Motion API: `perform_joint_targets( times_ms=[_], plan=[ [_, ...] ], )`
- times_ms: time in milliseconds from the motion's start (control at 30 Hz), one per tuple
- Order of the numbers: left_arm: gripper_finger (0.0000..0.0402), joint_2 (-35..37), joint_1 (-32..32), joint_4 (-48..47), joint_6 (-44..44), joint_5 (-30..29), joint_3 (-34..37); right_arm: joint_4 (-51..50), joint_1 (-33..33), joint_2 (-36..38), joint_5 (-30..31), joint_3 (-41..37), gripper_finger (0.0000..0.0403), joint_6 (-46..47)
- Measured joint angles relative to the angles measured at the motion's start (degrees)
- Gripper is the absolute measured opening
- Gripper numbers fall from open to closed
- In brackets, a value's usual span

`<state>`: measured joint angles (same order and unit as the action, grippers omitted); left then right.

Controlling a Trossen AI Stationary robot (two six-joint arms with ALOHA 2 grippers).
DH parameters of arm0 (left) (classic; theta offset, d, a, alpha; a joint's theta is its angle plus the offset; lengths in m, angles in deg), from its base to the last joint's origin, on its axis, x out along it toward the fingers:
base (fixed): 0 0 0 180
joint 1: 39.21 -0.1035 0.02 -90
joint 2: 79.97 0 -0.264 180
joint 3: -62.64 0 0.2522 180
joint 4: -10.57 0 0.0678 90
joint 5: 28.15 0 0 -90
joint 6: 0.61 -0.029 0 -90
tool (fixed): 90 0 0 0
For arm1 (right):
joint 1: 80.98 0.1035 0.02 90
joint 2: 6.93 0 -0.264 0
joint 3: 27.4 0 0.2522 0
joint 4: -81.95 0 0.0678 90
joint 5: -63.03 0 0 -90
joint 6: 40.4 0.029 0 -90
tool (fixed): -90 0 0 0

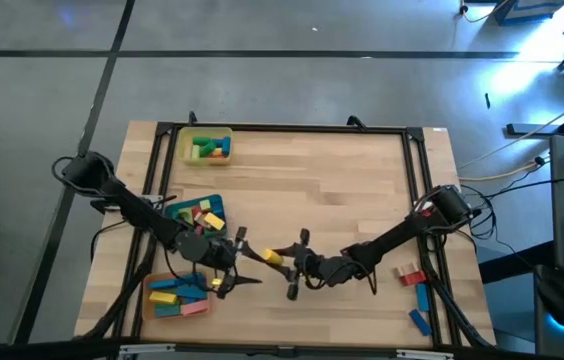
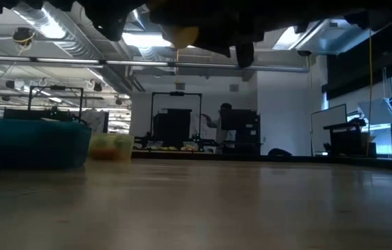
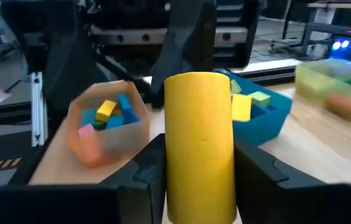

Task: Sort blocks by size
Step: Put the yellow cylindrical block into the yellow bin

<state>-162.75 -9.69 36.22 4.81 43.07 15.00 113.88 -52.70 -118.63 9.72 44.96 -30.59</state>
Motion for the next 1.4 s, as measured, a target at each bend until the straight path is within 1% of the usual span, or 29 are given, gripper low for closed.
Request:
perform_joint_targets(
  times_ms=[167, 300, 367, 467, 567, 800, 867, 967, 1100, 1300, 1400],
  plan=[
    [0.0235, 0.3, 0.1, -2.1, -0.2, -1.3, -0.7, -1.1, 0.6, 0.0, 2.8, 0.7, 0.0136, -1.3],
    [0.0235, 3.2, 0.5, -7.4, 2.7, -3.1, -0.7, -1.6, 0.9, 0.0, 6.3, 0.9, 0.0136, -1.3],
    [0.0235, 4.9, 0.9, -10.6, 3.5, -5.6, -0.6, -1.6, 1.1, 0.0, 5.9, 0.9, 0.0136, -1.3],
    [0.0235, 5.9, 0.8, -12.6, 3.4, -10.3, -0.6, 0.2, 1.1, 0.0, 4.7, 0.9, 0.0136, -1.7],
    [0.0235, 5.5, 0.4, -10.7, 2.9, -10.9, -0.6, 1.3, 0.9, 0.1, 2.9, 1.0, 0.0136, -2.2],
    [0.0235, 1.9, -0.7, -2.1, 1.1, -5.7, -0.6, 1.3, 0.4, -1.4, 0.8, 4.2, 0.0136, -4.3],
    [0.0235, 1.0, -0.8, -0.2, 0.5, -5.5, -0.6, 0.9, -0.2, -2.3, -0.5, 5.2, 0.0136, -4.6],
    [0.0231, 0.4, -0.8, 1.0, 0.4, -5.6, -0.6, 0.8, -0.3, -2.9, -0.8, 6.0, 0.0136, -5.0],
    [0.0201, 0.4, -0.7, 1.2, 0.5, -5.5, -0.6, 0.9, -0.2, -2.9, -0.7, 6.2, 0.0136, -5.8],
    [0.0120, 0.5, -0.7, 1.2, -0.5, -5.3, -0.6, 1.2, -0.2, -3.0, -0.1, 6.2, 0.0136, -5.6],
    [0.0118, 0.5, -0.7, 1.2, -1.2, -5.3, -0.6, 1.2, -0.2, -3.0, -0.1, 6.2, 0.0144, -5.5]
  ],
)
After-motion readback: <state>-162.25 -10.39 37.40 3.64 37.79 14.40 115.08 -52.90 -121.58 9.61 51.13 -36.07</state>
